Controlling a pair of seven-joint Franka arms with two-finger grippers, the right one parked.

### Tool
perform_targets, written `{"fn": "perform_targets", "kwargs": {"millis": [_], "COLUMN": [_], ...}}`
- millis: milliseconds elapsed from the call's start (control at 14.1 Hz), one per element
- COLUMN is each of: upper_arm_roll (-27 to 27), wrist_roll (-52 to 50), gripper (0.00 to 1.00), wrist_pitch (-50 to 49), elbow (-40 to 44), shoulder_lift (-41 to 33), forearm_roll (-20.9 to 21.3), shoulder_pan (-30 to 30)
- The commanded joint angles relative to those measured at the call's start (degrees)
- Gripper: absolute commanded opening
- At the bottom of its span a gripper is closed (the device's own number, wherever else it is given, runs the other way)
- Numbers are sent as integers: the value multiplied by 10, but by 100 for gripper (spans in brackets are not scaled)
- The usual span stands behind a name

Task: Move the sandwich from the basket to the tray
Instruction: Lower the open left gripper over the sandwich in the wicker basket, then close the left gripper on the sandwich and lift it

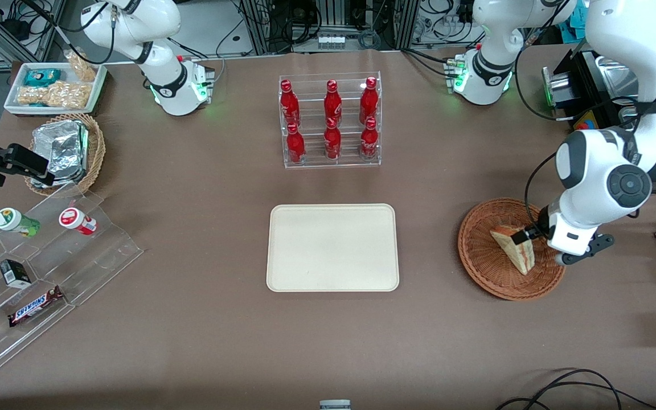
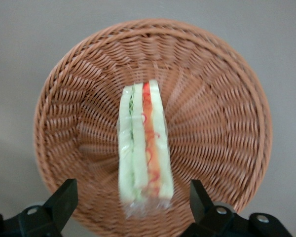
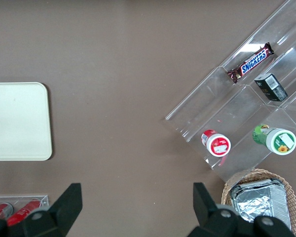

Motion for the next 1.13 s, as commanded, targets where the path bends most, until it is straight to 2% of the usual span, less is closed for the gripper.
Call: {"fn": "perform_targets", "kwargs": {"millis": [0,71,141,212,283,354,424,778,1061], "upper_arm_roll": [-2,-2,-2,-2,-3,-3,-3,-7,-7], "wrist_roll": [-106,-109,-111,-113,-114,-116,-118,-108,-114], "gripper": [100,100,93,73,41,21,13,9,10], "wrist_pitch": [25,26,25,23,19,18,6,-211,-214], "elbow": [3,4,5,5,4,5,8,143,158], "shoulder_lift": [29,38,46,50,50,50,49,50,51], "forearm_roll": [2,2,1,0,-3,-4,-3,-2,-12], "shoulder_pan": [-2,-2,-2,-2,-2,-3,-3,-6,-70]}}
